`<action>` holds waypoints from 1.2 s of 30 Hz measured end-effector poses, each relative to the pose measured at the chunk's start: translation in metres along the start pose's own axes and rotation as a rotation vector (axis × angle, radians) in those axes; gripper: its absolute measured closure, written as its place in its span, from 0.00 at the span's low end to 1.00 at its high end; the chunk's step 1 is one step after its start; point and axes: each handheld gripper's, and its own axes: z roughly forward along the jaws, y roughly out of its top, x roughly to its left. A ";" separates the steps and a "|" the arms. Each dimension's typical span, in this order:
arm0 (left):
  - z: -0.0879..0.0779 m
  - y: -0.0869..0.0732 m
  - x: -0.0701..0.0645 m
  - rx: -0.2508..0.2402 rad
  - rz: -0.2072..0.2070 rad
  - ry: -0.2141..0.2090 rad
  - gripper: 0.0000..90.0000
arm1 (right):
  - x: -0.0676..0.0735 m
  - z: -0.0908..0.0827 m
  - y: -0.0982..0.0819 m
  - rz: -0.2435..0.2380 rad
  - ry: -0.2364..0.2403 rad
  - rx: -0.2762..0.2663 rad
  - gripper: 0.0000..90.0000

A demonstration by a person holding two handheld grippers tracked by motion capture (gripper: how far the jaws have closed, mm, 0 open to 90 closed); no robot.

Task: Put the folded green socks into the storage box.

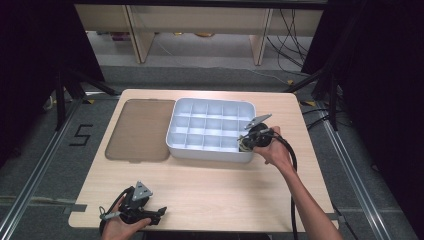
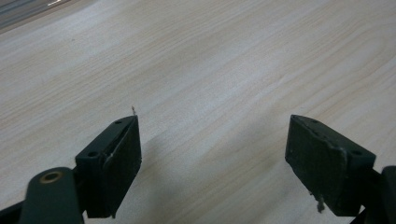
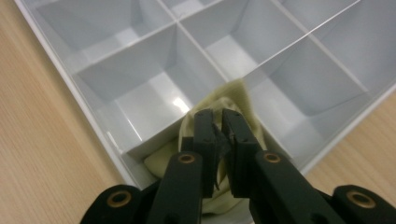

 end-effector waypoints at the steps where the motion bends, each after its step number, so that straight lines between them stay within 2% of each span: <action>1: 0.000 0.000 0.001 0.006 0.013 0.002 0.20 | -0.001 -0.004 0.001 0.015 -0.007 -0.013 0.92; 2: -0.001 0.001 0.000 0.013 0.010 0.001 0.20 | -0.002 -0.006 0.002 0.021 -0.015 -0.028 0.92; 3: 0.001 0.000 -0.001 -0.005 -0.004 0.010 0.20 | -0.003 -0.007 0.002 0.018 -0.017 -0.030 0.92; 5: 0.000 0.000 0.000 0.006 0.007 0.001 0.20 | -0.004 -0.007 0.005 0.041 -0.018 -0.045 0.92; 6: 0.000 0.000 -0.001 0.000 0.005 0.000 0.20 | -0.005 -0.005 0.006 0.033 -0.024 -0.052 0.92; 8: 0.000 0.000 0.000 0.005 0.008 0.009 0.20 | -0.004 0.001 0.008 0.050 -0.014 -0.054 0.92; 9: 0.001 0.000 -0.001 0.002 -0.013 0.002 0.20 | -0.003 0.004 0.010 0.047 -0.012 -0.036 0.93; 10: 0.000 0.000 0.000 0.005 -0.003 -0.001 0.20 | -0.004 0.007 0.010 0.038 -0.007 -0.018 0.93; 11: 0.000 -0.001 -0.001 -0.002 -0.014 -0.001 0.20 | -0.004 0.012 0.011 0.028 -0.012 0.002 0.93; 13: -0.001 0.000 0.000 0.002 0.007 -0.001 0.20 | -0.003 0.019 0.011 0.024 -0.003 0.045 0.94; 16: -0.001 0.000 0.000 0.001 0.003 0.000 0.20 | -0.003 0.020 0.012 0.016 -0.023 0.061 0.94; 19: 0.001 0.000 -0.001 -0.002 -0.010 0.001 0.20 | -0.001 0.020 0.012 0.021 -0.021 0.107 0.95; 20: 0.000 0.000 -0.001 0.010 -0.002 -0.006 0.20 | -0.001 0.021 0.012 0.017 -0.023 0.116 0.96; 22: 0.000 0.000 -0.001 -0.002 0.009 -0.002 0.20 | -0.002 0.024 0.009 0.009 -0.021 0.128 0.96; 24: -0.001 0.000 -0.001 0.003 0.007 0.000 0.20 | -0.003 0.025 0.009 0.016 -0.018 0.147 0.96; 26: -0.001 0.000 0.000 0.006 0.006 -0.001 0.20 | -0.004 0.029 0.008 0.001 -0.017 0.149 0.96; 28: 0.000 0.000 0.000 -0.005 -0.008 0.006 0.20 | -0.002 0.029 0.010 0.018 -0.013 0.175 0.96; 30: -0.001 0.000 0.001 0.001 0.004 0.002 0.20 | -0.003 0.029 0.011 0.001 -0.014 0.173 0.95; 31: -0.001 0.000 0.000 0.004 -0.005 -0.002 0.20 | -0.003 0.028 0.010 0.007 -0.014 0.161 0.95; 33: -0.002 0.000 0.001 0.005 0.012 0.002 0.20 | -0.002 0.023 0.010 0.027 -0.012 0.137 0.94; 34: -0.001 0.000 0.000 -0.001 0.003 0.001 0.20 | -0.003 0.020 0.009 0.025 -0.009 0.110 0.93; 35: -0.001 0.000 0.000 -0.001 0.004 0.001 0.20 | -0.003 0.015 0.010 0.045 -0.010 0.080 0.92; 36: -0.001 0.000 0.000 -0.001 0.005 0.001 0.20 | -0.005 0.013 0.009 0.024 -0.008 0.049 0.91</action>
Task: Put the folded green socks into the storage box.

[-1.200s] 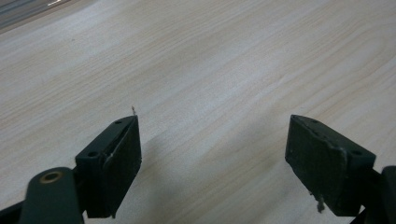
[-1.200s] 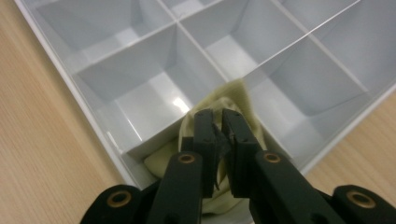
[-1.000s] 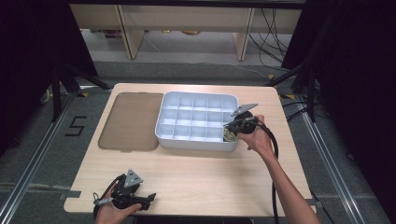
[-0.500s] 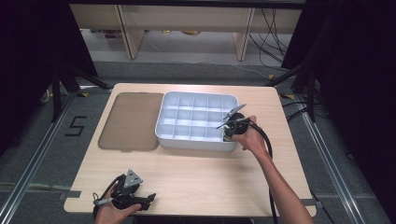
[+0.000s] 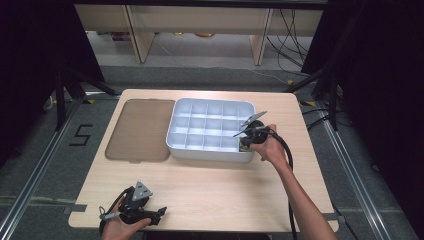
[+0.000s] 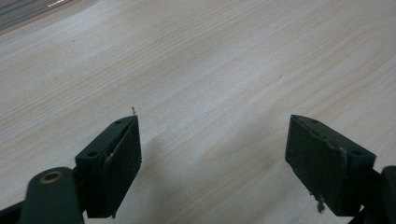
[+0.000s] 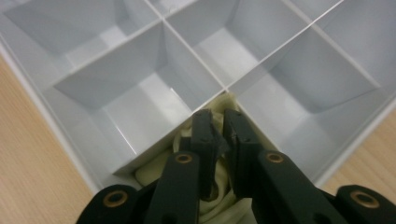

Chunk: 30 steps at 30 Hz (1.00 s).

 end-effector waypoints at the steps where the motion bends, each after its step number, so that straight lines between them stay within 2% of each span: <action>1: -0.001 0.000 0.000 0.005 0.006 0.001 0.20 | 0.002 -0.005 0.000 0.037 0.003 -0.001 0.90; 3: -0.001 0.000 0.000 0.005 0.005 0.002 0.20 | 0.002 -0.013 0.001 0.043 0.008 -0.061 0.88; 6: 0.000 0.000 0.000 0.004 -0.011 -0.001 0.20 | 0.005 -0.022 0.001 0.072 0.010 -0.115 0.82; 7: 0.000 0.000 0.000 0.000 -0.016 -0.002 0.20 | 0.005 -0.026 0.001 0.077 0.017 -0.119 0.80; 8: 0.000 0.000 0.000 -0.001 -0.016 -0.002 0.20 | 0.006 -0.027 0.000 0.089 0.010 -0.164 0.79; 9: 0.001 0.000 0.000 0.000 -0.015 -0.002 0.20 | 0.005 -0.030 0.000 0.070 0.015 -0.171 0.77; 10: 0.000 0.000 0.000 0.000 -0.013 -0.001 0.20 | 0.005 -0.033 -0.001 0.076 0.021 -0.185 0.73; 11: 0.000 0.000 0.000 0.001 0.001 0.001 0.20 | 0.006 -0.031 -0.003 0.099 0.016 -0.237 0.71; 12: 0.000 0.000 0.000 0.000 -0.003 0.000 0.20 | 0.006 -0.035 -0.004 0.105 0.032 -0.224 0.68; 13: 0.000 0.000 0.000 0.000 -0.002 -0.001 0.20 | 0.006 -0.035 -0.006 0.098 0.027 -0.265 0.65; 14: 0.001 0.000 0.000 -0.002 -0.016 -0.003 0.20 | 0.007 -0.038 -0.008 0.109 0.037 -0.243 0.63; 20: 0.000 0.000 -0.001 -0.001 -0.014 0.001 0.20 | 0.011 -0.045 -0.018 0.135 0.057 -0.330 0.52; 21: 0.000 0.000 0.000 0.000 -0.002 0.001 0.20 | 0.013 -0.048 -0.019 0.136 0.069 -0.318 0.51; 23: 0.000 0.000 0.000 0.000 -0.002 0.000 0.20 | 0.015 -0.050 -0.022 0.133 0.069 -0.328 0.50; 24: 0.000 0.000 0.000 0.000 -0.002 0.001 0.20 | 0.018 -0.051 -0.023 0.148 0.071 -0.334 0.49; 25: 0.000 0.000 0.000 0.000 -0.003 0.003 0.20 | 0.017 -0.052 -0.024 0.118 0.075 -0.347 0.48; 26: 0.000 0.000 0.000 -0.001 -0.017 -0.002 0.20 | 0.019 -0.053 -0.025 0.132 0.076 -0.347 0.47; 29: 0.000 0.000 0.000 -0.001 -0.015 0.000 0.20 | 0.026 -0.054 -0.027 0.139 0.088 -0.363 0.45; 30: 0.000 0.000 0.000 0.003 -0.006 0.000 0.20 | 0.027 -0.055 -0.027 0.139 0.094 -0.350 0.44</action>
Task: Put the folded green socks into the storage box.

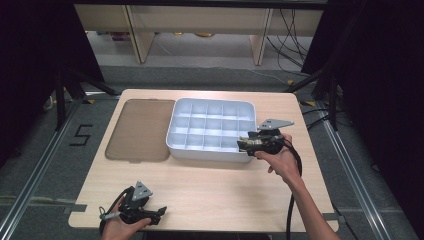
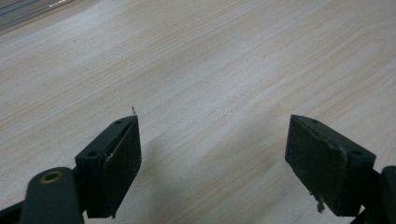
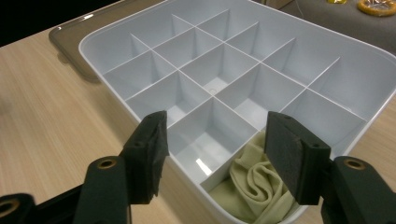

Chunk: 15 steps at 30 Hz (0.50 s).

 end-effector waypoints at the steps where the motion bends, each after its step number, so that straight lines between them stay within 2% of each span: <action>1: 0.000 0.000 0.000 0.000 -0.007 -0.004 0.20 | 0.001 0.000 0.000 -0.014 0.000 -0.015 0.44; 2: 0.000 0.000 0.000 0.004 -0.007 -0.004 0.20 | 0.003 0.000 -0.001 -0.010 0.001 -0.028 0.44; 3: 0.000 0.000 0.000 0.002 -0.006 0.000 0.20 | 0.004 -0.002 0.000 -0.014 0.009 -0.012 0.43; 4: 0.000 0.000 0.001 0.003 0.007 0.001 0.20 | 0.004 -0.002 0.000 -0.038 0.000 -0.027 0.43; 5: 0.000 0.000 0.000 0.001 0.004 0.003 0.20 | 0.006 -0.003 -0.001 -0.024 0.013 -0.015 0.42; 6: 0.000 0.000 0.000 0.002 0.006 0.002 0.20 | 0.007 -0.002 -0.002 -0.028 0.016 -0.028 0.42; 7: 0.000 0.000 0.000 0.001 -0.007 -0.003 0.20 | 0.010 -0.003 -0.002 -0.012 0.033 -0.011 0.42; 8: 0.001 0.000 -0.001 -0.005 -0.008 0.008 0.20 | 0.010 -0.003 -0.003 -0.025 0.022 -0.021 0.42; 10: 0.000 0.000 0.000 0.003 -0.007 -0.005 0.20 | 0.011 -0.003 -0.005 -0.028 0.031 -0.030 0.41; 11: 0.000 0.000 0.000 0.004 -0.005 -0.003 0.20 | 0.013 -0.003 -0.007 -0.010 0.028 -0.031 0.41; 13: 0.000 0.001 0.000 0.003 0.013 -0.001 0.20 | 0.014 -0.005 -0.008 -0.010 0.044 -0.018 0.39; 15: 0.000 0.001 -0.001 0.000 0.005 -0.005 0.20 | 0.016 -0.006 -0.010 -0.011 0.055 -0.022 0.38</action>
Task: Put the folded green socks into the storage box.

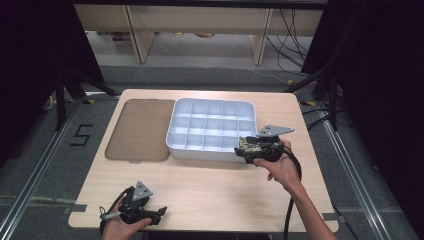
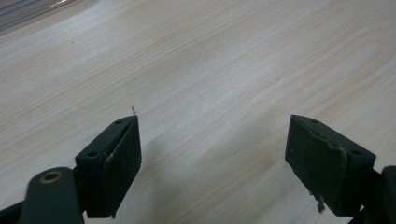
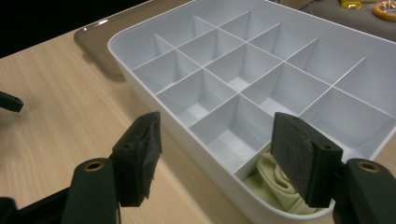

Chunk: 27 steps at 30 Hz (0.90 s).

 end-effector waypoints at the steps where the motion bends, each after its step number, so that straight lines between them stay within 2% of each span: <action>1: 0.000 0.000 0.000 -0.004 0.003 0.002 0.20 | 0.002 0.000 -0.001 -0.002 0.002 -0.004 0.37; 2: 0.000 0.000 0.000 -0.007 0.000 0.001 0.20 | 0.002 -0.001 -0.002 -0.020 0.004 -0.001 0.37; 3: 0.000 0.000 0.000 -0.007 -0.001 0.002 0.20 | 0.005 -0.002 -0.003 -0.001 0.006 -0.003 0.36; 4: 0.000 0.001 0.000 -0.006 -0.002 0.003 0.20 | 0.005 -0.001 -0.003 -0.015 0.019 -0.012 0.36; 5: 0.000 0.001 0.000 -0.005 0.001 0.004 0.20 | 0.007 -0.001 -0.004 0.000 0.027 -0.008 0.35; 6: 0.000 0.000 0.000 -0.002 -0.008 0.005 0.20 | 0.007 -0.003 -0.004 -0.015 0.017 0.001 0.34; 7: 0.000 0.001 0.001 0.002 0.002 0.004 0.20 | 0.008 -0.002 -0.005 -0.007 0.017 -0.009 0.34; 8: 0.001 0.000 0.000 -0.007 -0.004 0.004 0.20 | 0.009 -0.002 -0.005 -0.019 0.025 -0.004 0.33; 9: 0.002 0.000 0.000 -0.004 -0.016 -0.001 0.20 | 0.011 -0.002 -0.006 -0.007 0.025 -0.002 0.33; 11: 0.001 0.001 0.002 0.002 0.003 0.005 0.20 | 0.013 -0.001 -0.008 0.003 0.049 -0.001 0.32; 12: 0.001 0.001 0.001 0.001 -0.003 0.004 0.20 | 0.013 -0.001 -0.009 -0.012 0.037 0.007 0.30; 14: 0.002 0.001 0.000 -0.001 -0.013 -0.001 0.20 | 0.014 0.001 -0.012 -0.012 0.042 0.010 0.30; 16: 0.002 0.001 -0.001 -0.013 -0.007 0.006 0.20 | 0.018 0.001 -0.016 0.006 0.048 0.027 0.30; 17: 0.000 0.001 0.000 0.005 0.009 -0.001 0.20 | 0.016 0.002 -0.017 -0.020 0.037 0.025 0.30; 19: 0.001 0.000 0.000 -0.001 -0.006 0.004 0.20 | 0.019 0.004 -0.021 -0.004 0.048 0.037 0.29; 21: 0.002 0.000 0.000 -0.012 -0.012 0.011 0.20 | 0.019 0.002 -0.024 -0.007 0.037 0.039 0.29; 22: 0.001 0.000 0.000 -0.013 -0.006 0.002 0.20 | 0.019 0.001 -0.025 -0.014 0.037 0.045 0.29; 23: 0.000 0.000 0.001 -0.003 0.008 -0.001 0.20 | 0.021 0.001 -0.027 0.006 0.042 0.047 0.29; 24: 0.000 0.001 0.001 -0.002 0.007 -0.001 0.20 | 0.020 0.002 -0.028 -0.005 0.036 0.034 0.29; 25: 0.000 0.000 0.001 -0.001 0.009 -0.001 0.20 | 0.020 0.000 -0.029 -0.002 0.048 0.050 0.29; 27: 0.001 0.000 -0.001 -0.009 -0.009 -0.002 0.20 | 0.020 -0.001 -0.032 -0.004 0.043 0.049 0.29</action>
